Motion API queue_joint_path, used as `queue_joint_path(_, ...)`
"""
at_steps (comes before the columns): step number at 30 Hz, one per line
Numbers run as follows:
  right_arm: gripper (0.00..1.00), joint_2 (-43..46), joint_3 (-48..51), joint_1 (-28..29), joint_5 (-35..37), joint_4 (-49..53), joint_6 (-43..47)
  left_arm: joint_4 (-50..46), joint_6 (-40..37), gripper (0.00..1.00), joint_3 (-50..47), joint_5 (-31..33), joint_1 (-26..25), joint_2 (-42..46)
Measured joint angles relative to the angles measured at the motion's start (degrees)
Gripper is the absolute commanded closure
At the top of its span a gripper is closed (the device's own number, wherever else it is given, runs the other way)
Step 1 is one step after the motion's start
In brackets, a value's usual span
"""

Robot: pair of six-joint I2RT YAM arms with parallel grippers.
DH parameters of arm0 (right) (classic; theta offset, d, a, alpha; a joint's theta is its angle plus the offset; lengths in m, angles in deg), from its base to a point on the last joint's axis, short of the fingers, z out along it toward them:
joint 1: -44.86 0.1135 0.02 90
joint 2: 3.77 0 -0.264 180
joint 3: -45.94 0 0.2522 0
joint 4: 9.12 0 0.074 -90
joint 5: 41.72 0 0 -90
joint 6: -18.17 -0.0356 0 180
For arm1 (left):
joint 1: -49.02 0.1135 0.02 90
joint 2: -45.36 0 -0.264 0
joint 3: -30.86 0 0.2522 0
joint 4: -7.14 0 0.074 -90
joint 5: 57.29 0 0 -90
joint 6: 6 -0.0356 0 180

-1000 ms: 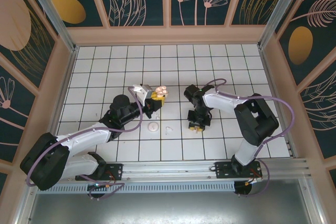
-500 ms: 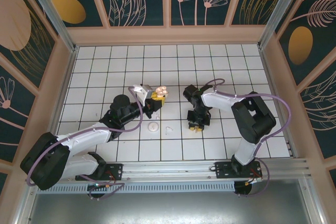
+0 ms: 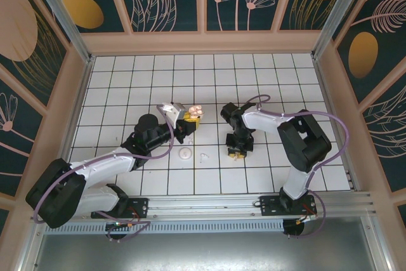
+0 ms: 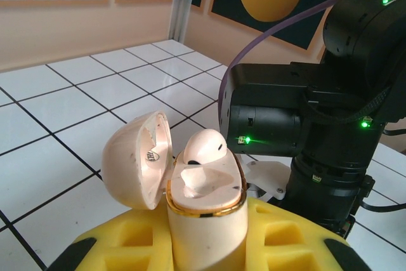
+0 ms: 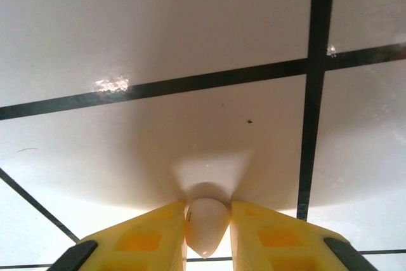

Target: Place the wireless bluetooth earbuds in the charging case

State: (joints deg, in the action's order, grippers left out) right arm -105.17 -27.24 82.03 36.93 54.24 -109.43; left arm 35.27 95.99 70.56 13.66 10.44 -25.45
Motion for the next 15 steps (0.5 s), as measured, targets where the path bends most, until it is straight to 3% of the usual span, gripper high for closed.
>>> queue_joint_path(8,0.82,2.75,0.00,0.00,2.89,-2.58,0.42,-0.11,0.00,0.89,0.20,-0.57,0.00,-0.85)
queue_joint_path(15,0.83,16.90,0.11,0.68,4.81,-10.64,4.72,1.75,0.02,0.88,0.28,-4.24,0.00,-2.82)
